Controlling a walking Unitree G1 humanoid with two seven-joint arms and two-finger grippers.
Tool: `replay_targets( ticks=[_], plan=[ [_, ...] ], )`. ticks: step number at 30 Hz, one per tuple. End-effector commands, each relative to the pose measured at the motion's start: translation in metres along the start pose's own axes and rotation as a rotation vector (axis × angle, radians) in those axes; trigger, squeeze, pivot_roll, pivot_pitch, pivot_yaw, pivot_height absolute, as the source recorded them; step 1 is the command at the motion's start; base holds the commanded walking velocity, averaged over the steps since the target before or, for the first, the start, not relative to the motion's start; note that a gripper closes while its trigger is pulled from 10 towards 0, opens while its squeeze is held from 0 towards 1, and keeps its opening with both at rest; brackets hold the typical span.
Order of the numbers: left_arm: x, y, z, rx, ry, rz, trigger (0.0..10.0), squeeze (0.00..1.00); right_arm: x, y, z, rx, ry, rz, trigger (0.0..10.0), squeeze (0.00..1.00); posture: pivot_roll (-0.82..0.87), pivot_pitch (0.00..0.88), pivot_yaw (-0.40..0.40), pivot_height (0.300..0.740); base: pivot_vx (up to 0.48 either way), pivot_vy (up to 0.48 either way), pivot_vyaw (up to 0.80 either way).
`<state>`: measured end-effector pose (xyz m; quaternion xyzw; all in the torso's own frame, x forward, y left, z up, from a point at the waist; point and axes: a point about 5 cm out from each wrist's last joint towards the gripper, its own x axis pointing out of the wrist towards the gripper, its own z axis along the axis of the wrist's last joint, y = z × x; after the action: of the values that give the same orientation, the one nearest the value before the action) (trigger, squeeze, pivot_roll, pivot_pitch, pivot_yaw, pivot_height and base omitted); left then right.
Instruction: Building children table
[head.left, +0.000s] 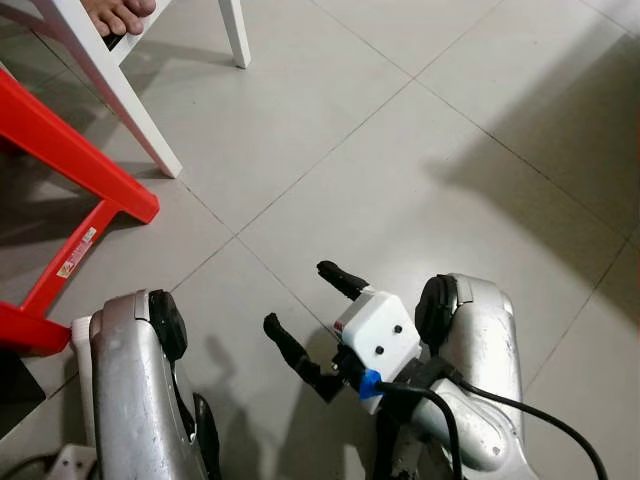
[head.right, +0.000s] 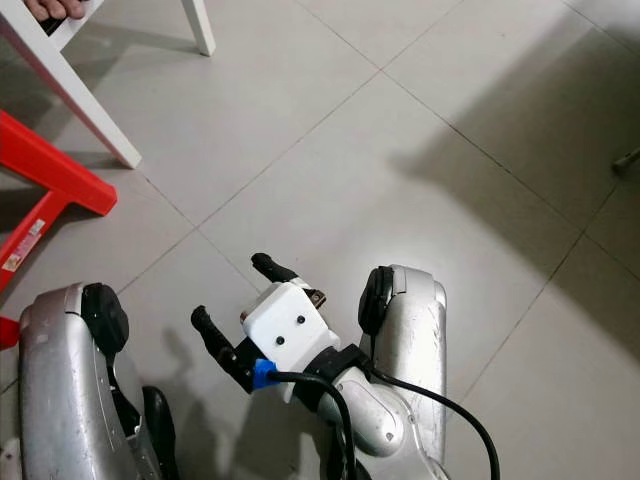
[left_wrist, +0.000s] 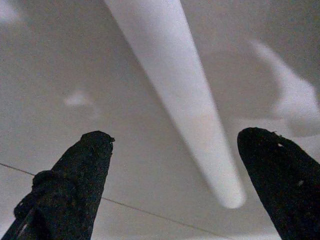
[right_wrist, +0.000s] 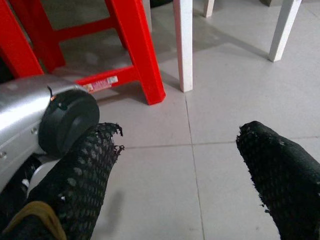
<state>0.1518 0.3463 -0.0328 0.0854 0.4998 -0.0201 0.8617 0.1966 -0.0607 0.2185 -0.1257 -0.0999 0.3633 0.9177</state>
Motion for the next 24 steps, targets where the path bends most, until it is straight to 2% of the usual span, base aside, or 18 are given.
replay_targets(
  ticks=[1, 8, 13, 15, 18, 24],
  plan=[
    [-0.008, -0.001, -0.036, 0.048, 0.100, -0.018, 10.0, 0.00, 0.000, 0.004, -0.001, 0.024, 0.005, 0.019, 10.0, 0.00, -0.12, 0.589, -0.064, 0.300, 0.000, 0.000, 0.00],
    [-0.014, 0.003, -0.047, 0.078, 0.065, 0.051, 10.0, 0.00, 0.001, 0.006, 0.002, 0.025, -0.005, 0.018, 10.0, 0.00, -0.13, 0.587, -0.068, 0.300, 0.000, 0.000, 0.00],
    [-0.008, -0.009, -0.048, 0.029, 0.017, 0.072, 10.0, 0.00, 0.000, 0.006, 0.002, 0.026, -0.008, 0.017, 10.0, 0.00, -0.13, 0.586, -0.070, 0.300, 0.000, 0.000, 0.00],
    [-0.006, -0.013, -0.047, -0.004, -0.009, 0.088, 10.0, 0.00, 0.000, 0.005, 0.002, 0.026, -0.009, 0.017, 10.0, 0.00, -0.13, 0.586, -0.070, 0.300, 0.000, 0.000, 0.00],
    [0.000, -0.023, -0.049, -0.142, -0.045, 0.152, 10.0, 0.00, 0.001, 0.005, 0.001, 0.026, -0.009, 0.017, 10.0, 0.00, -0.13, 0.587, -0.070, 0.300, 0.000, 0.000, 0.00],
    [0.000, -0.022, -0.049, -0.206, -0.045, 0.188, 10.0, 0.00, 0.000, 0.004, 0.000, 0.026, -0.006, 0.021, 10.0, 0.00, -0.13, 0.590, -0.078, 0.300, 0.000, 0.000, 0.00]
  ],
)
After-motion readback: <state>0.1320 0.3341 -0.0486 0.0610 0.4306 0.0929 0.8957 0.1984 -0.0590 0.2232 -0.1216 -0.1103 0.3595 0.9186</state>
